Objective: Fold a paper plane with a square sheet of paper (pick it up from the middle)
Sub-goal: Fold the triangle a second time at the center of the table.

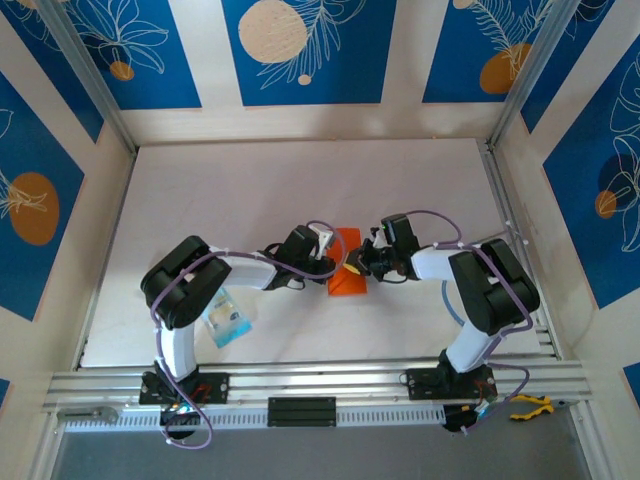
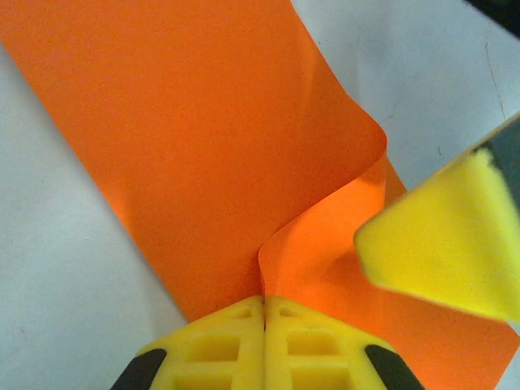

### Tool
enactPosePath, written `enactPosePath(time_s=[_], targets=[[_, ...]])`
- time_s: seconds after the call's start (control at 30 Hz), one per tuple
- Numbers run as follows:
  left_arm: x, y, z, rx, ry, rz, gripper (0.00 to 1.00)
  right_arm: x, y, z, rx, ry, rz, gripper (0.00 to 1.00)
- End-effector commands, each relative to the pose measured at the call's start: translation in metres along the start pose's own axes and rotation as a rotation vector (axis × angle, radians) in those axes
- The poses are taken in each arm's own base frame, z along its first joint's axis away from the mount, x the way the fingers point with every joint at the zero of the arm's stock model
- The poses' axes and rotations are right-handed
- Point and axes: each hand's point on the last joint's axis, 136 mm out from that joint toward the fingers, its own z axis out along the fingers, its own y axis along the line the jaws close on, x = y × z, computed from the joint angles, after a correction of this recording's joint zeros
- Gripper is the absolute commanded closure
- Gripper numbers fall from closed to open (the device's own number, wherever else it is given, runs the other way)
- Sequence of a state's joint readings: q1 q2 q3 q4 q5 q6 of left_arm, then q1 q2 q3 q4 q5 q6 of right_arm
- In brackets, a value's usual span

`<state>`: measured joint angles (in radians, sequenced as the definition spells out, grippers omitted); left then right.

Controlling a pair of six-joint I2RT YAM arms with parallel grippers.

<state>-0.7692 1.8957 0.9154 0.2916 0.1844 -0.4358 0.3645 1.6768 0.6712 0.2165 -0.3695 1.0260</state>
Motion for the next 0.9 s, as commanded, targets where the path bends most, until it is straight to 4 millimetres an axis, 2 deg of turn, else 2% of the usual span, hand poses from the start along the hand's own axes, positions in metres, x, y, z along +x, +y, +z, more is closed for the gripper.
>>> enactPosePath(time_s=[0.0, 0.17, 0.23, 0.3, 0.5, 0.57, 0.67, 0.87], targets=[[0.018, 0.02, 0.005, -0.048, 0.074, -0.015, 0.98, -0.005, -0.01, 0.001, 0.031, -0.001, 0.018, 1.0], [0.018, 0.019, 0.005, -0.045, 0.074, -0.017, 0.98, -0.005, -0.044, 0.005, 0.132, -0.023, 0.095, 1.0], [0.018, 0.019, 0.005, -0.046, 0.075, -0.016, 0.98, -0.004, -0.051, 0.006, 0.145, -0.014, 0.121, 1.0], [0.019, 0.019, 0.004, -0.047, 0.079, -0.014, 0.98, -0.004, -0.05, 0.004, 0.144, -0.015, 0.121, 1.0], [0.018, 0.02, 0.004, -0.049, 0.077, -0.018, 0.98, -0.018, -0.007, -0.014, 0.024, -0.036, 0.053, 1.0], [0.017, 0.019, 0.004, -0.047, 0.076, -0.02, 0.98, -0.022, -0.003, -0.016, 0.038, -0.044, 0.034, 1.0], [0.016, 0.018, 0.004, -0.044, 0.076, -0.021, 0.98, -0.027, -0.012, -0.015, 0.097, -0.055, 0.04, 1.0], [0.016, 0.018, 0.003, -0.044, 0.076, -0.021, 0.98, -0.024, -0.046, -0.006, 0.193, -0.057, 0.1, 1.0]])
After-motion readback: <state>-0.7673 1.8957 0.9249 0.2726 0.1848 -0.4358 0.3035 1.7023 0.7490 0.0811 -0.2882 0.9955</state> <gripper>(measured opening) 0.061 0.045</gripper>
